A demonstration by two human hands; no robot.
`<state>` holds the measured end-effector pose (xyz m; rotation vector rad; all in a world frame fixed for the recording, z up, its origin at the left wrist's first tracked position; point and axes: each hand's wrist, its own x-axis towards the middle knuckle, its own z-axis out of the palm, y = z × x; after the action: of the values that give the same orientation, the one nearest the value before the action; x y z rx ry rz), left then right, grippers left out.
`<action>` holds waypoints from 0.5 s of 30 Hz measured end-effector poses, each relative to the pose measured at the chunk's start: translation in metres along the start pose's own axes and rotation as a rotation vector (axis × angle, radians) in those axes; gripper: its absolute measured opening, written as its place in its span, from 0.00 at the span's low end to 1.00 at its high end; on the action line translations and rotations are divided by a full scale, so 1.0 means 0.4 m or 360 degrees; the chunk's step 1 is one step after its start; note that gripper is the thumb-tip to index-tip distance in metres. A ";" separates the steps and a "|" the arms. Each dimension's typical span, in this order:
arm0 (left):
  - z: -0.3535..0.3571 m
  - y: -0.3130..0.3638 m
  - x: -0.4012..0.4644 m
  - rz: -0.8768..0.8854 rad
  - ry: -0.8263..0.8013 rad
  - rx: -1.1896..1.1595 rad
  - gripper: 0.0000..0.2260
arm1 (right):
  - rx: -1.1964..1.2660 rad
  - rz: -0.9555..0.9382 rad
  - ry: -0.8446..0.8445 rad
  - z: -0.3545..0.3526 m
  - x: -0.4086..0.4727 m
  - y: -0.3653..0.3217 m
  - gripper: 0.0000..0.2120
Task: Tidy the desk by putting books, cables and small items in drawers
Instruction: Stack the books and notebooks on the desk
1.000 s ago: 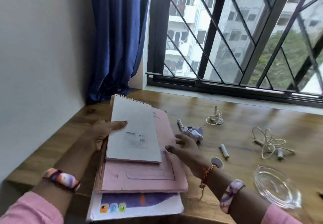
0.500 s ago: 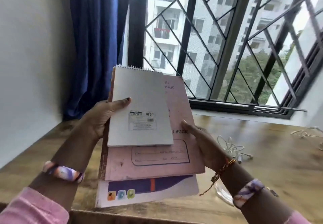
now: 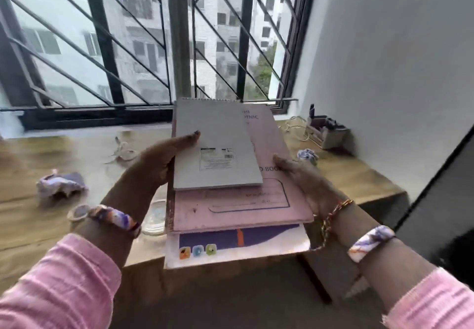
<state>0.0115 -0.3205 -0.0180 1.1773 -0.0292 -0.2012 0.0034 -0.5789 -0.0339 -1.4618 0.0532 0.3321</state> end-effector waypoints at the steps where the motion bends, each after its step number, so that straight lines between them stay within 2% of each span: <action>1: 0.041 -0.024 0.016 -0.0029 0.0007 -0.0006 0.11 | -0.0027 0.0042 0.0026 -0.044 -0.001 0.000 0.25; 2: 0.073 -0.048 0.033 -0.0060 0.0034 -0.0013 0.07 | -0.0046 0.0078 0.0036 -0.086 -0.001 0.000 0.23; 8: 0.164 -0.147 0.113 -0.0340 0.0185 0.0062 0.07 | -0.0078 0.0273 0.0042 -0.239 0.042 0.009 0.14; 11: 0.178 -0.184 0.154 -0.0477 0.0267 0.0126 0.07 | -0.0207 0.0260 0.0158 -0.280 0.087 0.044 0.18; 15: 0.174 -0.235 0.213 -0.0646 0.0362 0.0188 0.06 | -0.0314 0.0347 0.0185 -0.327 0.139 0.079 0.24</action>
<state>0.0728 -0.4335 -0.0846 1.3100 0.4051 -0.4256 0.0700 -0.6941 -0.0925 -1.6744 0.2818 0.4390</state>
